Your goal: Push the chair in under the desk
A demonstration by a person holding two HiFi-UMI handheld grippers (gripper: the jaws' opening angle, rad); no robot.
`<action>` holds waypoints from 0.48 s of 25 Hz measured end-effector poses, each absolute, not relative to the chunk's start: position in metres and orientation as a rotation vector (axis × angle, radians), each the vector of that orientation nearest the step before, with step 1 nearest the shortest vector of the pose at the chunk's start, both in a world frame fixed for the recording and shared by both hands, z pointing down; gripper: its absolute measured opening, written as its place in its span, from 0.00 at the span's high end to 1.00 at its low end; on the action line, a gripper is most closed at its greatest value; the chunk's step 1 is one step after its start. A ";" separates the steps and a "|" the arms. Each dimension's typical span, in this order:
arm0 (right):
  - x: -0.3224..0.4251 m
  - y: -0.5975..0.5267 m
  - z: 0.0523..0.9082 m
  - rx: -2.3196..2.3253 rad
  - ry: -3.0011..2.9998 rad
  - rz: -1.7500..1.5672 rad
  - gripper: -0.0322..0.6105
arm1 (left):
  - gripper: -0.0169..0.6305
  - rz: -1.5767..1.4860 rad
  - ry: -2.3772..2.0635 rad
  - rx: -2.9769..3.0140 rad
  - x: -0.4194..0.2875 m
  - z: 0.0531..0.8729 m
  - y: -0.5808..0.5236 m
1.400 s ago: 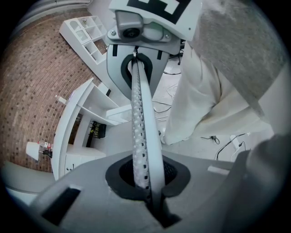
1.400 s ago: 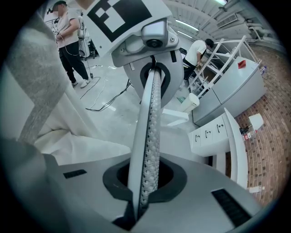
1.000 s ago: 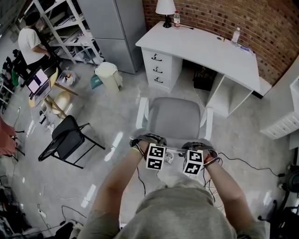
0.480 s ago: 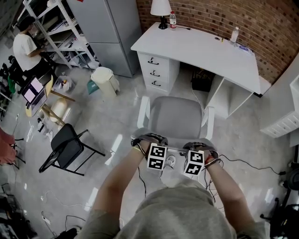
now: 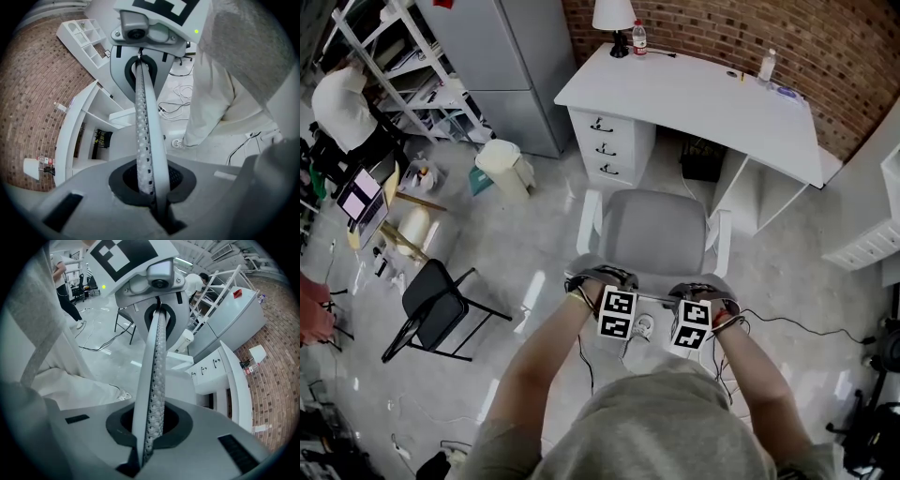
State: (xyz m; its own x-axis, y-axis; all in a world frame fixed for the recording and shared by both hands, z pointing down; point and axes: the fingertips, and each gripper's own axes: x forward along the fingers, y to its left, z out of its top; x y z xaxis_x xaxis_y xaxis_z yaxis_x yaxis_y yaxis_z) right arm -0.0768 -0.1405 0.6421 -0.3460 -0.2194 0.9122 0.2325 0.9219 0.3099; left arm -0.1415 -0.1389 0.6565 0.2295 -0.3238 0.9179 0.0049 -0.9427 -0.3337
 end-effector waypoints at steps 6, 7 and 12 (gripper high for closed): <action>-0.080 -0.153 0.641 -0.006 -1.871 -0.450 0.94 | 0.95 -1.767 0.284 -2.235 -0.143 0.658 -0.155; -0.080 -0.156 0.641 -0.004 -1.871 -0.448 0.94 | 0.95 -1.766 0.282 -2.234 -0.143 0.658 -0.158; -0.083 -0.169 0.643 0.017 -1.864 -0.445 0.94 | 0.95 -1.763 0.264 -2.232 -0.148 0.657 -0.169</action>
